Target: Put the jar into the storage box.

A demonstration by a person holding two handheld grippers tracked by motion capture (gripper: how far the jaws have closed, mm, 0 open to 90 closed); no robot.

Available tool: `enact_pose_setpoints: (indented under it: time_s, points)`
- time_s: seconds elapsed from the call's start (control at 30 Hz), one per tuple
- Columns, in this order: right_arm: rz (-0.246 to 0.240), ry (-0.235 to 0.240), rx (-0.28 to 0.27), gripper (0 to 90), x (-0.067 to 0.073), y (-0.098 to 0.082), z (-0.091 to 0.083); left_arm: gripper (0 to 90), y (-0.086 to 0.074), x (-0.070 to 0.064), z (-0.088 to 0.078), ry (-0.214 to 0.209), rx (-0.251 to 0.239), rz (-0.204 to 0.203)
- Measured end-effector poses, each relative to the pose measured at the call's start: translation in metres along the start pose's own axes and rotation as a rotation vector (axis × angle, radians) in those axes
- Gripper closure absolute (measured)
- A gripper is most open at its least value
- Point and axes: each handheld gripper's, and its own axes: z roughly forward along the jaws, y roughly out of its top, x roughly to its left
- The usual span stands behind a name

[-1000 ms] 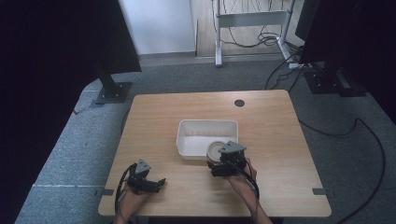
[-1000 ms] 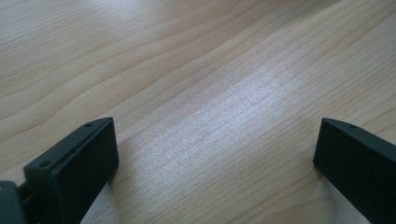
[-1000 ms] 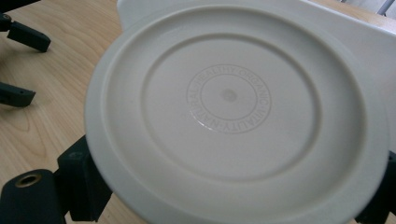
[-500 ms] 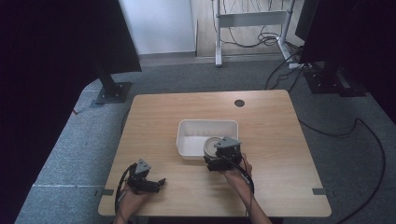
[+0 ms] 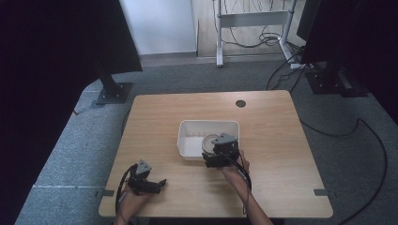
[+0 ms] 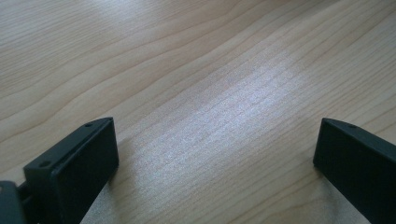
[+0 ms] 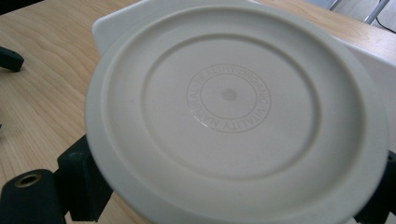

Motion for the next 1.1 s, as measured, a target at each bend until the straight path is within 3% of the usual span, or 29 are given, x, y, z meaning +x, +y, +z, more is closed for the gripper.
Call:
enact_pose_setpoints:
  time_s: [0.47, 1.1]
  points:
    - [0.002, -0.031, 0.002, 9.3, -0.001, 0.009, 0.016, 0.0, 0.000, 0.000, 0.000, -0.002, -0.001, -0.001]
    - [0.024, -0.099, 0.030, 9.3, -0.004, 0.008, 0.045, 0.0, 0.000, 0.000, 0.000, -0.002, 0.000, 0.000]
